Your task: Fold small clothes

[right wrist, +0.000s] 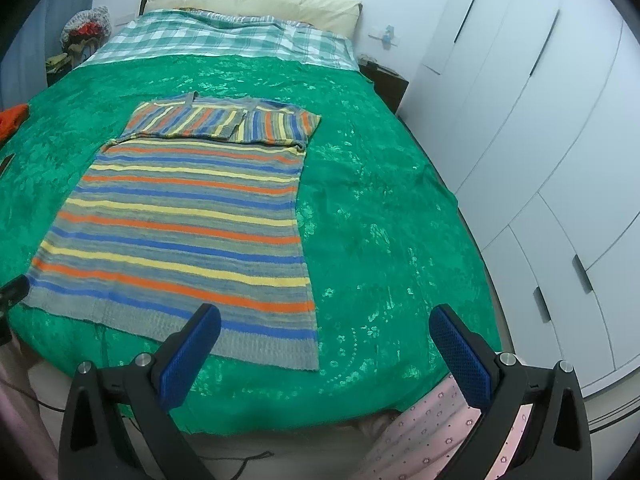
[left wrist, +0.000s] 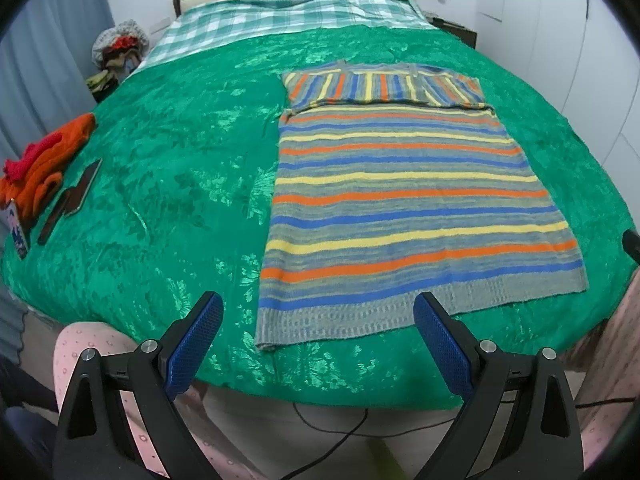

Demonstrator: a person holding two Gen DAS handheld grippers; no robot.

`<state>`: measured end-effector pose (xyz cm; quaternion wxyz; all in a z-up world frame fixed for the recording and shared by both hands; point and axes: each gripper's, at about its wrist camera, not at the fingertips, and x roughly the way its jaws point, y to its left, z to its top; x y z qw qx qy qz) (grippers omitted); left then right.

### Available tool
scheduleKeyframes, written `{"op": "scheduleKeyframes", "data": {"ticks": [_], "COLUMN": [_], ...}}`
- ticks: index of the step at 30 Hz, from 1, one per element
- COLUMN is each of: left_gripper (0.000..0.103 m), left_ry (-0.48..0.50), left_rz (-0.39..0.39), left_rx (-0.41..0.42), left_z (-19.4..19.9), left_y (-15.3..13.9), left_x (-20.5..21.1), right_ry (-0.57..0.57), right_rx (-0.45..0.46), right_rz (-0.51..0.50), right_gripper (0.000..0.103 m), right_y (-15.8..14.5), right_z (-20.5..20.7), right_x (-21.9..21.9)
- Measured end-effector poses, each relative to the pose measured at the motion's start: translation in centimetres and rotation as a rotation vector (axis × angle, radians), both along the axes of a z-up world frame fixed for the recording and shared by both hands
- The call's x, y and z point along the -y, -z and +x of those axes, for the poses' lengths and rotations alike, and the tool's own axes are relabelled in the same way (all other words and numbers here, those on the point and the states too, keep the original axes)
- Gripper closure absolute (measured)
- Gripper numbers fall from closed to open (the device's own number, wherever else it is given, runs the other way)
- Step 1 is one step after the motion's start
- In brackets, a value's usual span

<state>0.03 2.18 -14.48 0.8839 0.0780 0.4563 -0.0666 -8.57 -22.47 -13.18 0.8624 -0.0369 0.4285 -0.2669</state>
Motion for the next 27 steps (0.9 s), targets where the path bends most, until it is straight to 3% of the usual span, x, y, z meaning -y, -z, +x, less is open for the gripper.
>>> {"op": "scheduleKeyframes", "data": {"ticks": [27], "left_gripper": [0.006], "left_ry": [-0.011], "left_rz": [0.008], "left_rx": [-0.014], "left_z": [0.03], "left_y": [0.59], "left_x": [-0.02], "right_ry": [0.008], "right_rx": [-0.018], "right_rz": [-0.004], "right_gripper": [0.001], "right_y": [0.30], "right_z": [-0.04], "right_x": [-0.21]}}
